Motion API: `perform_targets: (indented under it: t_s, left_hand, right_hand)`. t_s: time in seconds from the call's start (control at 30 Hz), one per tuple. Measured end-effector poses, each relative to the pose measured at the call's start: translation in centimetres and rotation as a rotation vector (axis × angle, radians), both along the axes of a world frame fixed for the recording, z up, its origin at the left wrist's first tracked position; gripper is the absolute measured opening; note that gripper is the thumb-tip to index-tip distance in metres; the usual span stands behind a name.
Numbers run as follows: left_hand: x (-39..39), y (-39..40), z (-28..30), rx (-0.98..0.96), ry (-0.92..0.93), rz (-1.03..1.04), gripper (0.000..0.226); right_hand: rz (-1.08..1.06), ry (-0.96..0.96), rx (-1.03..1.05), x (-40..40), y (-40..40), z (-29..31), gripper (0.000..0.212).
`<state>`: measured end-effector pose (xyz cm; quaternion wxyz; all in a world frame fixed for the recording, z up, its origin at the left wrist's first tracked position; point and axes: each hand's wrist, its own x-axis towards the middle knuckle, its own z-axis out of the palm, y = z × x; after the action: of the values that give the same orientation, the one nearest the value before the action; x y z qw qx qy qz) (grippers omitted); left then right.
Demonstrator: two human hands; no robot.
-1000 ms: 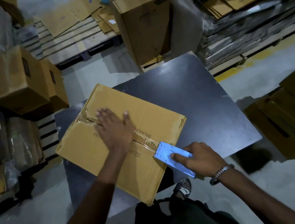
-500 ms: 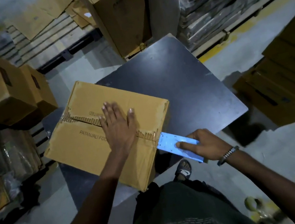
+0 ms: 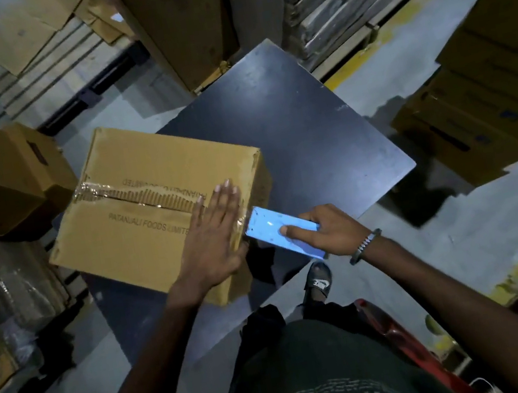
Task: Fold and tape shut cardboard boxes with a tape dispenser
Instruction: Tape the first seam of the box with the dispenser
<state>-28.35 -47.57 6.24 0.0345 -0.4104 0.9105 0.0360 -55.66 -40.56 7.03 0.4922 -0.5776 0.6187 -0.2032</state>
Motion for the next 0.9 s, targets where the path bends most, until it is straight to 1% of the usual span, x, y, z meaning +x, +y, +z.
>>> perform_targets:
  t_s: [0.17,0.27,0.37,0.53,0.63,0.77,0.83,0.9]
  left_hand:
    - [0.9,-3.6,0.2,0.018,0.005,0.007,0.099]
    - [0.8,-3.7,0.2,0.02,0.013,0.001,0.098]
    - [0.8,-3.7,0.2,0.025,-0.005,0.006,0.104]
    - [0.8,-3.5,0.6,0.041,0.031,-0.023,0.105]
    - [0.6,-3.5,0.4,0.046,0.063,0.006,0.103]
    - [0.5,-3.6,0.1,0.027,0.104,0.051,0.092]
    - [0.6,-3.6,0.0,0.022,0.103,0.06,0.089]
    - [0.5,-3.6,-0.1,0.031,0.102,0.071,0.089]
  right_hand:
    - [-0.022,0.011,-0.007,1.5,-3.1,-0.4,0.059]
    - [-0.047,0.003,-0.044,0.0,-1.9,-0.6,0.061]
    - [-0.062,0.075,-0.065,-1.9,0.4,-1.3,0.065]
    - [-0.063,0.117,-0.042,-0.7,-0.4,-3.5,0.066]
    - [-0.088,0.088,-0.002,0.9,-1.7,-4.3,0.065]
    - [-0.109,0.048,0.084,3.0,-3.9,-4.7,0.063]
    - [-0.141,-0.029,0.169,3.1,-5.2,-5.1,0.06]
    - [-0.219,-0.182,0.324,2.8,-5.9,-5.6,0.051]
